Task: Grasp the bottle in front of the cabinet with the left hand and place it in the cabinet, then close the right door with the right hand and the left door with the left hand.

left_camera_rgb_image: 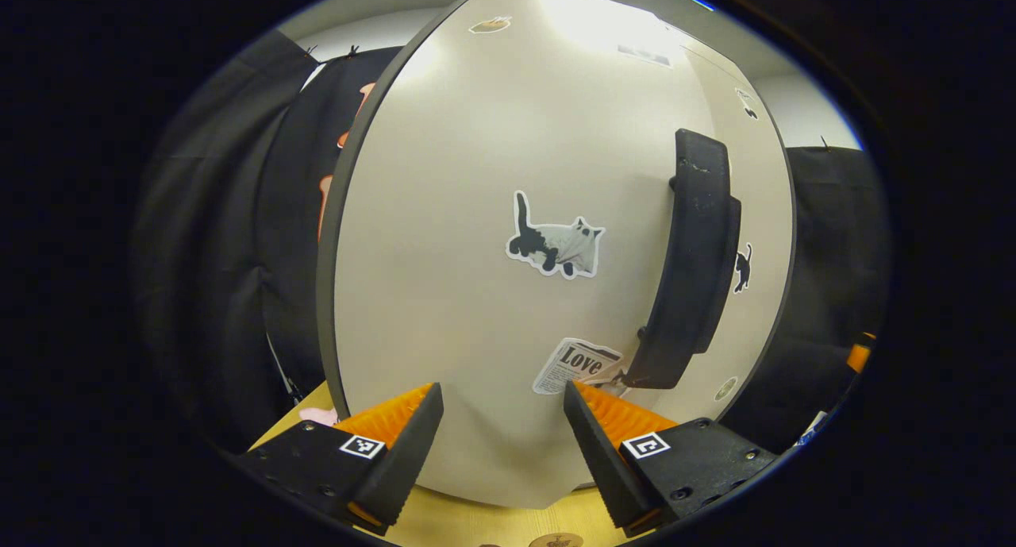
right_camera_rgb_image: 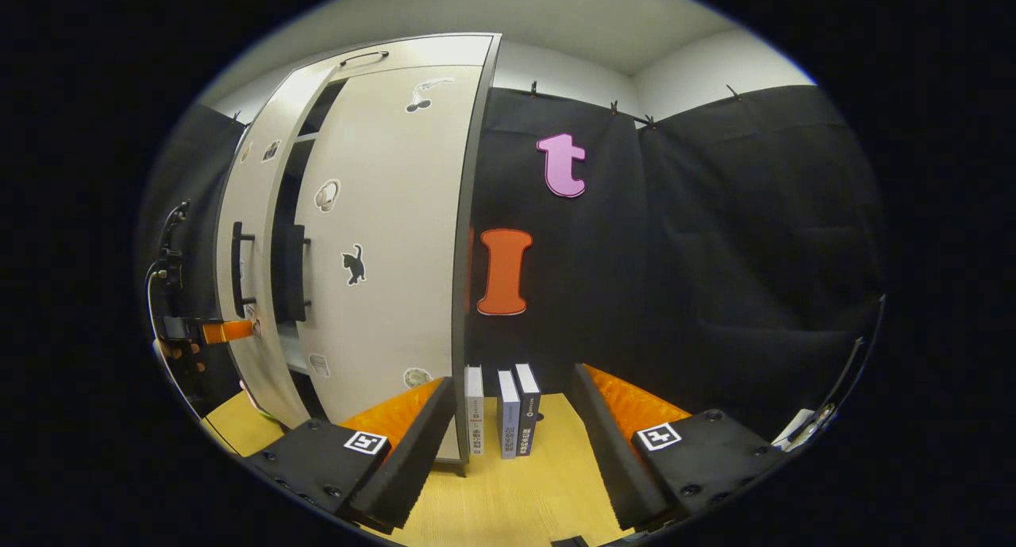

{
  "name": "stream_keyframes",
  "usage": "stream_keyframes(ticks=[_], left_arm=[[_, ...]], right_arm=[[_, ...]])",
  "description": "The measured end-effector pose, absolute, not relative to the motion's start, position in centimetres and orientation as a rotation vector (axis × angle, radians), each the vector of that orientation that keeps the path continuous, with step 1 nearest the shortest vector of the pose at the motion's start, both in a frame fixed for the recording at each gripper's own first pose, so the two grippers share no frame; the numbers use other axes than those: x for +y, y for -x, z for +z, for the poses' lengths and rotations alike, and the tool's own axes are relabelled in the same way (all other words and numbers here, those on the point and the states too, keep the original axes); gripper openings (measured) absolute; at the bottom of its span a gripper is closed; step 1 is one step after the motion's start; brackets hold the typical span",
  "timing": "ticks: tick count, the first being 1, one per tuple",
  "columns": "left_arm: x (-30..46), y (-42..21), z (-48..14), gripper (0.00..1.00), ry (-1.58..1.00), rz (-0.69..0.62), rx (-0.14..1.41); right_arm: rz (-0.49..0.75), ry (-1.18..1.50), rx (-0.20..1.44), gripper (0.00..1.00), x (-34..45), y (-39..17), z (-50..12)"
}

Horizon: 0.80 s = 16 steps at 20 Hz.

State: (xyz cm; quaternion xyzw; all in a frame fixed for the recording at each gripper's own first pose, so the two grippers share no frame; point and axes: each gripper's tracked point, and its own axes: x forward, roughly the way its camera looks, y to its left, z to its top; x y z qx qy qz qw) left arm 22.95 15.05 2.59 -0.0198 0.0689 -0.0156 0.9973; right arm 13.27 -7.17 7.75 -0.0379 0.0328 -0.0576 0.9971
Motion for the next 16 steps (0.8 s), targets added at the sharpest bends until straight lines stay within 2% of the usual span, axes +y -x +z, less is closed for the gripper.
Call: stream_keyframes(ticks=[3,4,6,13,14,16], left_arm=[[15.0,-23.1,2.5,0.94,0.043,-0.017,0.134],[15.0,-23.2,2.5,0.94,0.039,-0.012,0.133],[15.1,-23.2,2.3,0.94,0.026,-0.002,0.142],[15.1,-23.1,0.5,0.94,0.021,0.026,0.195],[15.2,-23.1,0.5,0.94,0.018,0.034,0.193],[15.4,-22.9,0.2,0.94,0.007,0.046,0.21]], right_arm=[[-0.092,0.073,0.073,0.98,-7.1,-14.3,7.6],[-0.081,0.071,0.079,0.94,-6.9,-14.6,7.5],[-0.062,0.073,0.093,0.98,-6.7,-15.3,7.1],[-0.014,0.08,0.107,0.98,-6.6,-16.2,6.7],[-0.01,0.079,0.109,0.94,-6.6,-16.2,6.6],[-0.003,0.077,0.112,0.98,-6.6,-16.2,6.6]])
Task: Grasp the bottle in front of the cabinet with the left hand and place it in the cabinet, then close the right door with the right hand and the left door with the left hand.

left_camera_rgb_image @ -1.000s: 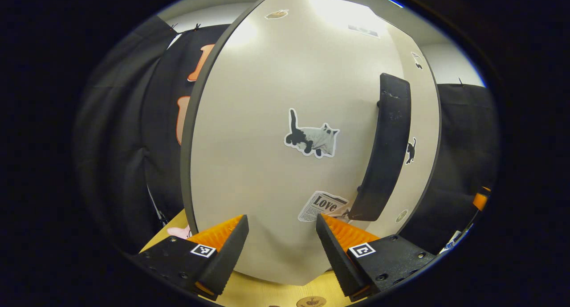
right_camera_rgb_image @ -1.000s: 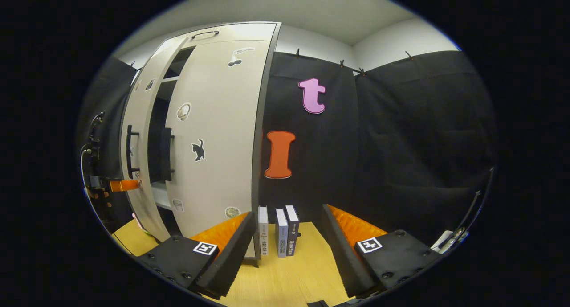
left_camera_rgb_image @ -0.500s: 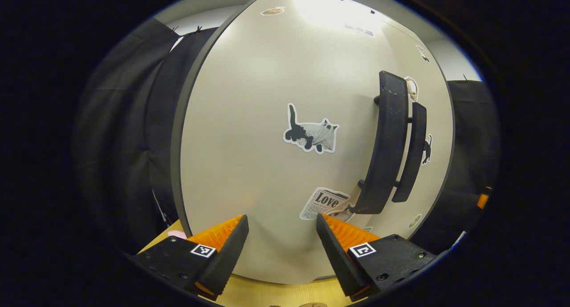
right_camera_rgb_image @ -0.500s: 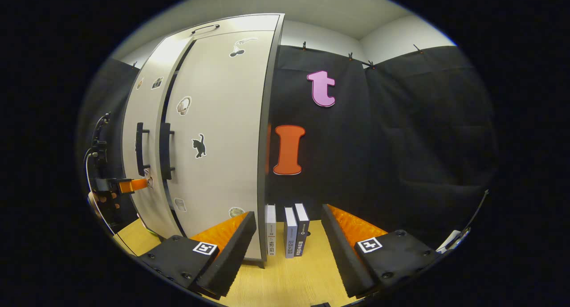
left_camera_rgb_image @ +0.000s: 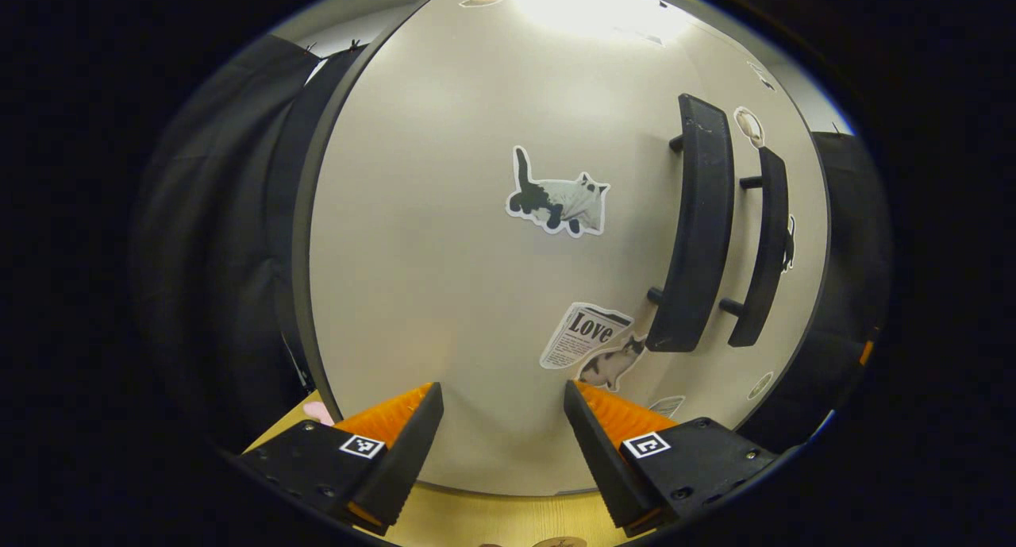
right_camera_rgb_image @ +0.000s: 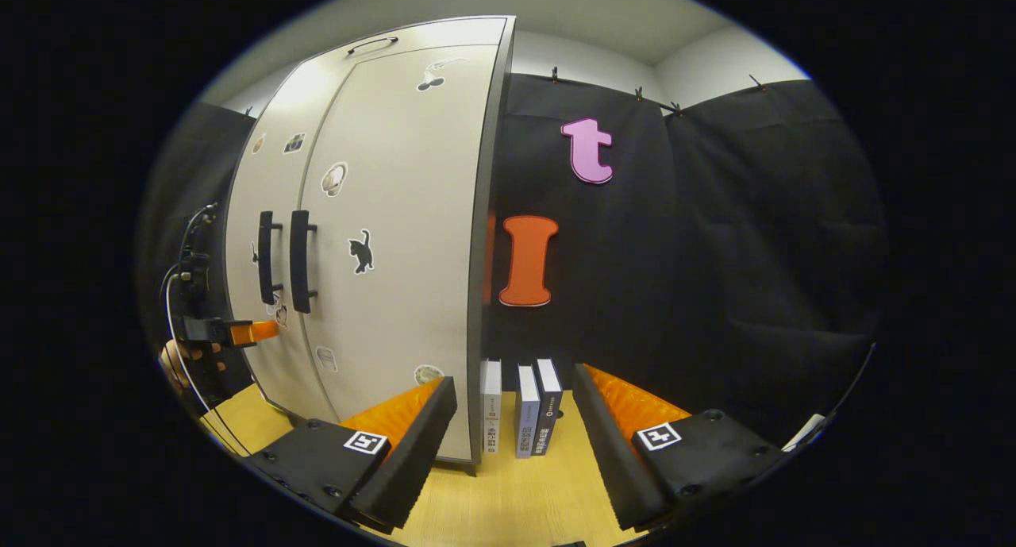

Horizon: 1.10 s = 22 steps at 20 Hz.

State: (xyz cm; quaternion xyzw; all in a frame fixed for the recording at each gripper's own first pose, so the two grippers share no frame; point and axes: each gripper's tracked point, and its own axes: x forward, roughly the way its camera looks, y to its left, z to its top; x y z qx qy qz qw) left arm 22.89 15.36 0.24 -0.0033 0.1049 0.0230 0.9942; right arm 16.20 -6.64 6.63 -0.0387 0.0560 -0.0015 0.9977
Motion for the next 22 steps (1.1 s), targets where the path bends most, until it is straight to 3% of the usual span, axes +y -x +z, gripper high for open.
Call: stream_keyframes(ticks=[17,18,22], left_arm=[[19.1,-11.6,11.3,0.94,-0.053,0.076,0.059],[19.2,-10.7,12.2,0.9,-0.045,0.073,0.044],[18.9,-7.1,15.8,0.94,-0.016,0.028,0.004]], right_arm=[[0.07,0.058,0.028,0.98,-1.7,-14.1,9.9],[0.071,0.058,0.021,0.98,-1.3,-13.7,10.2],[0.069,0.056,-0.001,0.98,0.0,-11.6,11.1]])
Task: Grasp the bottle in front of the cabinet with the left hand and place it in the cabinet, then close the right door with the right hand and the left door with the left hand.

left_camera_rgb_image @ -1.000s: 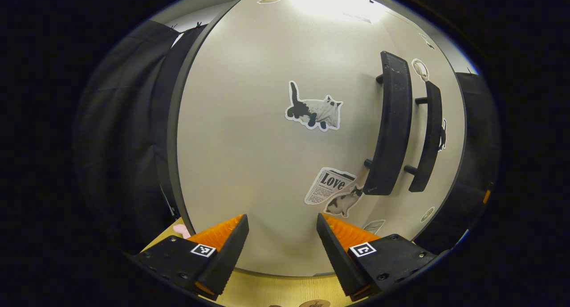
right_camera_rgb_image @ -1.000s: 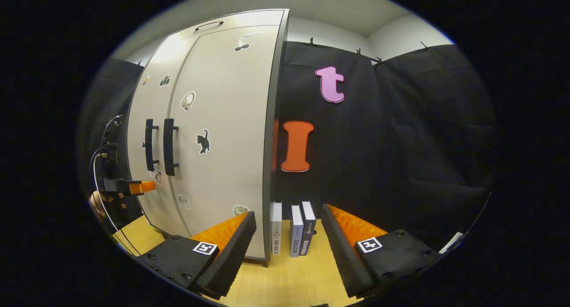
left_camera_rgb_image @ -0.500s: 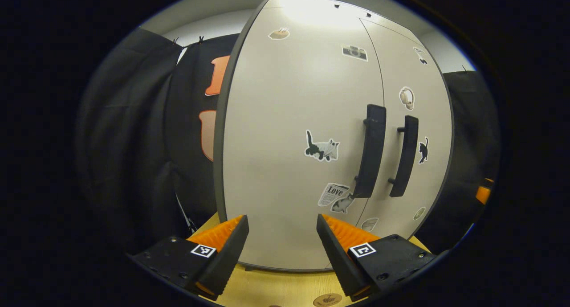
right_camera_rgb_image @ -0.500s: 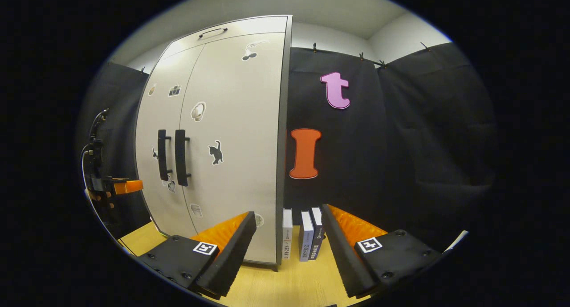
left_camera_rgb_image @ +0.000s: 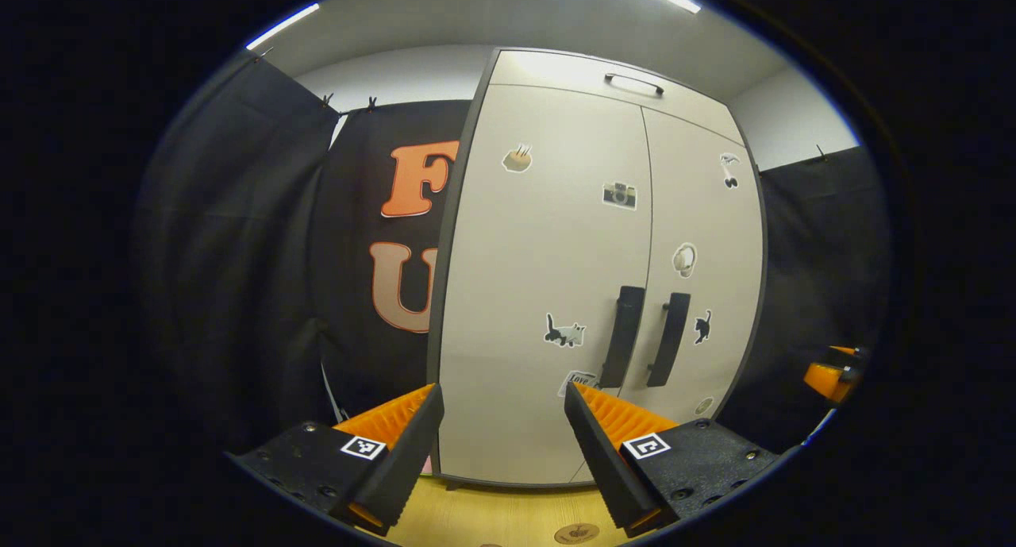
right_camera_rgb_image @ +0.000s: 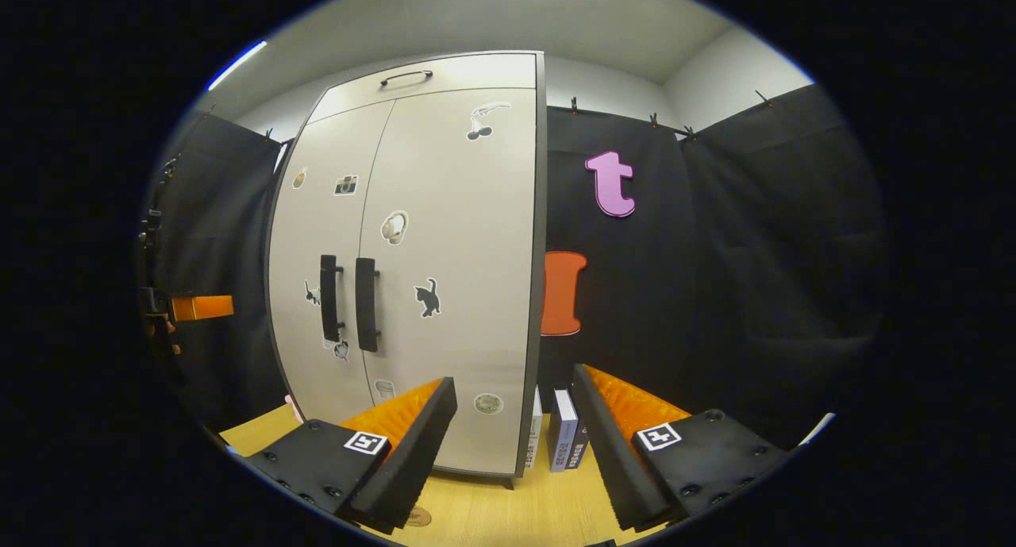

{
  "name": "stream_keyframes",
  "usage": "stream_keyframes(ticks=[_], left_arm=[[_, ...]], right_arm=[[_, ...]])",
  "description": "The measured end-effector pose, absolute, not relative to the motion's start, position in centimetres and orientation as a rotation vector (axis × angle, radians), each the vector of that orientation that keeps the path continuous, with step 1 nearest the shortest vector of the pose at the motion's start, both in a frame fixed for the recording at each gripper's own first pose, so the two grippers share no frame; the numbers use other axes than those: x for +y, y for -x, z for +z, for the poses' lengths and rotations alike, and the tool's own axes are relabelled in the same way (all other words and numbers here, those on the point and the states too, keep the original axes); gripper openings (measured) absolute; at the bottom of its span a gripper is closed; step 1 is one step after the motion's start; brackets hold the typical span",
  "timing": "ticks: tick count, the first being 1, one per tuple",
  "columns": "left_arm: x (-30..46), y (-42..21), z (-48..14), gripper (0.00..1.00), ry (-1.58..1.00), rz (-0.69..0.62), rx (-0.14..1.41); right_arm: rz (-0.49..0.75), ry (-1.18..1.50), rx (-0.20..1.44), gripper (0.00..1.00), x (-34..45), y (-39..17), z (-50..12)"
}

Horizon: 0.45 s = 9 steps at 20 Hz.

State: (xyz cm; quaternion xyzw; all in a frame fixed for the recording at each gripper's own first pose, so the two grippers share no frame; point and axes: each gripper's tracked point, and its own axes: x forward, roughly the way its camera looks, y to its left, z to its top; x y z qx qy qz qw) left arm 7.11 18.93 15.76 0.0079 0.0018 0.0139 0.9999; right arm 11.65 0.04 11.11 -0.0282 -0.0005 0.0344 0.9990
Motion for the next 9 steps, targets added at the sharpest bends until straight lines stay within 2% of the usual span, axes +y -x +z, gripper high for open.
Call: stream_keyframes(ticks=[8,9], left_arm=[[19.5,-2.4,21.3,0.93,-0.048,-0.025,-0.097],[19.8,-2.3,21.4,0.94,-0.053,-0.021,-0.1]], right_arm=[[0.033,0.079,-0.048,0.98,2.0,-8.7,13.5],[0.032,0.082,-0.048,0.94,2.3,-8.4,13.6]])
